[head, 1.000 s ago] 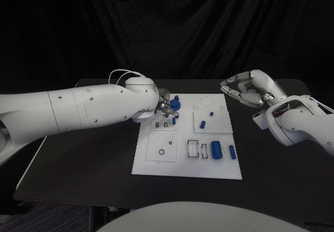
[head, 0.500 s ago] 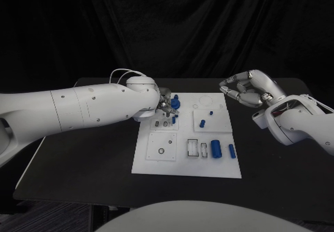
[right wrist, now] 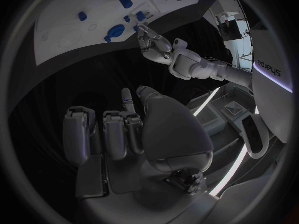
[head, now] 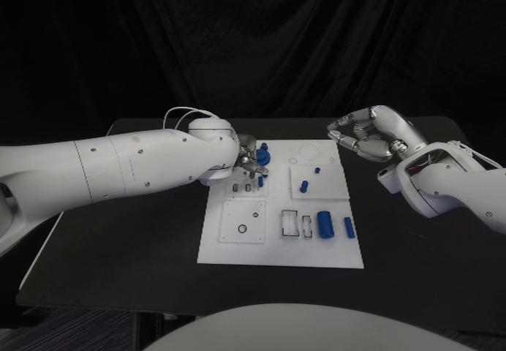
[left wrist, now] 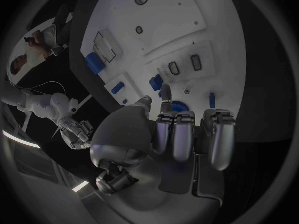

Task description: Assemble the parts on the task board

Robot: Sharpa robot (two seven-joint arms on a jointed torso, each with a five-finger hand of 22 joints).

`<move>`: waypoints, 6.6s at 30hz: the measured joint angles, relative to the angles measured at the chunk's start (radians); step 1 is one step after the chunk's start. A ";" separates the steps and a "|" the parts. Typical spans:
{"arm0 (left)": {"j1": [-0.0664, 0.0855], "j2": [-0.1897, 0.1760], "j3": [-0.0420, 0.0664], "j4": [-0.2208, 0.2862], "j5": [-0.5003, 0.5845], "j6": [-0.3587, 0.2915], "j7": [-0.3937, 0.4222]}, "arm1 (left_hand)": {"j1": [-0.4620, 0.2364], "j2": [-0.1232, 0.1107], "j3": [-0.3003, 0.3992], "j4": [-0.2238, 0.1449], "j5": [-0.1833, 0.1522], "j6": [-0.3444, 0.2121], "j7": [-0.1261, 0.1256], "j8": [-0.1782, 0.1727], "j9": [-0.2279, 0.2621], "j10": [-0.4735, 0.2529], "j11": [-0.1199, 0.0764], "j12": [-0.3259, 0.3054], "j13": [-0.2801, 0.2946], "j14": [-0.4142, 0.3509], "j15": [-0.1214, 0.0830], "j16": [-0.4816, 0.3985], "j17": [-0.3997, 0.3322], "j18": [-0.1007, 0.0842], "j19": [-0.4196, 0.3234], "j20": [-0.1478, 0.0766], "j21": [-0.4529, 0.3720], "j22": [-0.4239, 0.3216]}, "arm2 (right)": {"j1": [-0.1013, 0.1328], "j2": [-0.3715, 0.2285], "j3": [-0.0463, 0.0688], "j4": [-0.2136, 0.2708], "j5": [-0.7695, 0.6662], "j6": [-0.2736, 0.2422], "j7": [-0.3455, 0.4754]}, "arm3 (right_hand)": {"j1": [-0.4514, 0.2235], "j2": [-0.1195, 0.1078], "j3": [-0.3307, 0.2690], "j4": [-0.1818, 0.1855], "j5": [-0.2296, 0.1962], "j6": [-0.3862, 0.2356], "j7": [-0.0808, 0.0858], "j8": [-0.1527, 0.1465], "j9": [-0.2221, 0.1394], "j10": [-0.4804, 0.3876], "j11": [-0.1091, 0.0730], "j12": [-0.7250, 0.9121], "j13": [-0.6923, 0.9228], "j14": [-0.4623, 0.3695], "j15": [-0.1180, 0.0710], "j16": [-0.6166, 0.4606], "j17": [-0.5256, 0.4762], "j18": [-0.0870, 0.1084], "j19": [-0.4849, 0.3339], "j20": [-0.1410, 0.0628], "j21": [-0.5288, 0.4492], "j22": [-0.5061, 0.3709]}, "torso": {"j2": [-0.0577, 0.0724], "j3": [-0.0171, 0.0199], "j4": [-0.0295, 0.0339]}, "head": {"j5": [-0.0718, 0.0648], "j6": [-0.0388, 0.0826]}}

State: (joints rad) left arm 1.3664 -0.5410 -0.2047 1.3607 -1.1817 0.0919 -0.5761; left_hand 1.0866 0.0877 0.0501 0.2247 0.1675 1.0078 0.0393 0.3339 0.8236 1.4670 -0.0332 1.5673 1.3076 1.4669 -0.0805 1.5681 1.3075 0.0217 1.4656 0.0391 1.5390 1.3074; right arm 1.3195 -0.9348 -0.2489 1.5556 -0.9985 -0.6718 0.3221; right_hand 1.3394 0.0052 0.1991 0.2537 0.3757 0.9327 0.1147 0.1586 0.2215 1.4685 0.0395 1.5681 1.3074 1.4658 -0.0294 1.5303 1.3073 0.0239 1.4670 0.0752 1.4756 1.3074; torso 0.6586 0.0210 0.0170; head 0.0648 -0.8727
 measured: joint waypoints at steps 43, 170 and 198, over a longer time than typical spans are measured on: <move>-0.031 0.026 -0.001 -0.033 -0.001 0.006 0.021 | 0.004 0.004 0.014 -0.020 0.033 0.018 -0.003 -0.026 -0.003 0.000 0.000 0.000 0.000 0.000 0.000 0.000 0.000 0.000 0.000 0.000 -0.008 0.001 | -0.009 0.005 0.000 -0.008 -0.057 0.008 0.000 | 0.003 0.003 0.000 0.000 0.007 0.000 0.000 -0.004 -0.001 0.000 0.000 0.000 0.000 0.000 0.000 0.000 0.000 0.000 0.000 0.000 0.000 0.001 | -0.001 0.0001 0.0007 | -0.002 0.000; -0.118 -0.408 -0.008 0.273 0.643 -0.450 0.718 | 0.058 -0.021 0.294 -0.255 0.303 -0.274 0.080 -0.050 0.228 -0.002 0.070 0.000 0.000 0.000 0.061 0.000 0.000 0.000 0.002 0.049 -0.011 0.000 | 0.038 0.331 0.001 -0.147 -0.515 0.443 -0.246 | 0.075 -0.088 0.026 -0.158 -0.167 -0.045 0.020 -0.071 -0.036 -0.004 0.004 0.000 0.000 0.000 0.000 0.013 0.000 0.000 0.000 0.000 0.008 0.001 | 0.024 -0.0565 0.0570 | -0.001 0.012; -0.123 -0.409 -0.007 0.276 0.648 -0.455 0.725 | 0.058 -0.021 0.300 -0.255 0.317 -0.270 0.077 -0.042 0.228 -0.002 0.069 0.000 0.000 0.000 0.061 0.000 0.000 0.000 0.002 0.049 -0.011 0.001 | 0.015 0.352 0.001 -0.163 -0.587 0.463 -0.287 | 0.081 -0.094 0.019 -0.177 -0.140 -0.072 0.011 -0.082 -0.045 -0.003 -0.004 0.000 0.000 0.000 0.000 0.019 0.000 0.000 0.000 0.000 0.016 0.000 | 0.042 -0.0725 0.0751 | -0.011 0.019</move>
State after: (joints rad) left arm 1.2436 -0.9505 -0.2122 1.6366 -0.5338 -0.3629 0.1491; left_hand 1.1446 0.0664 0.3497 -0.0304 0.4850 0.7380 0.1158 0.2916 1.0515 1.4651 0.0363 1.5672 1.3074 1.4671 -0.0195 1.5681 1.3074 0.0218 1.4674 0.0878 1.5277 1.3080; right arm 1.3341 -0.5831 -0.2477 1.3930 -1.5850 -0.2090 0.0355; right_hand 1.4202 -0.0887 0.2183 0.0770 0.2357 0.8609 0.1257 0.0764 0.1769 1.4650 0.0356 1.5681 1.3073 1.4658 -0.0294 1.5490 1.3073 0.0240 1.4670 0.0752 1.4918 1.3077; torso 0.7001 -0.0515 0.0920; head 0.0543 -0.8539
